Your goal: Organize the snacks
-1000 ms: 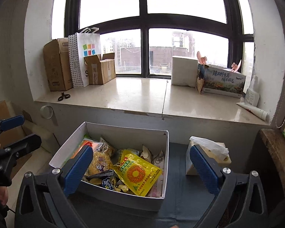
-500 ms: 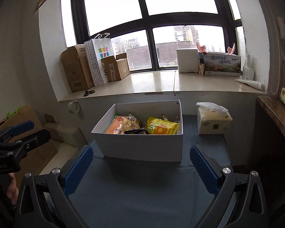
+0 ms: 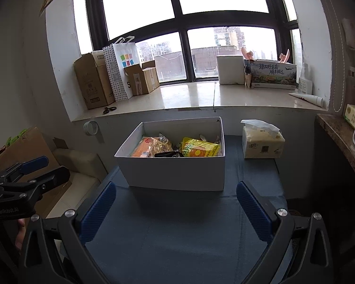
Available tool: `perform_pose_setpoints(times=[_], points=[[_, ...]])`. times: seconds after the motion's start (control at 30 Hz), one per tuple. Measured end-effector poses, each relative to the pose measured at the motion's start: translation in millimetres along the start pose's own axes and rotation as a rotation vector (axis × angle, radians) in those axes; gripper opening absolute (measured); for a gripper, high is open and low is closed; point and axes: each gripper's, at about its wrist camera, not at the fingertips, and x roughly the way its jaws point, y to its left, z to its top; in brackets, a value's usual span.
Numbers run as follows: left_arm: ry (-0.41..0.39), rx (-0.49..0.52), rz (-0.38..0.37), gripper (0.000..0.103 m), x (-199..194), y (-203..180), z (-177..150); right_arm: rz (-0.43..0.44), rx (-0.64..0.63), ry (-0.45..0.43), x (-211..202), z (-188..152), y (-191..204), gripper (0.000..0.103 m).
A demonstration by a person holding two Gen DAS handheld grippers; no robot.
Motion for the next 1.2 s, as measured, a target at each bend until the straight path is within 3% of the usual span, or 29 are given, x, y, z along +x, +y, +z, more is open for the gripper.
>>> perform_pose_setpoints(times=[1.2], points=[[0.015, 0.010, -0.022, 0.103, 5.2, 1.7, -2.7, 0.009, -0.029, 0.007, -1.0, -1.5, 9.7, 0.103]])
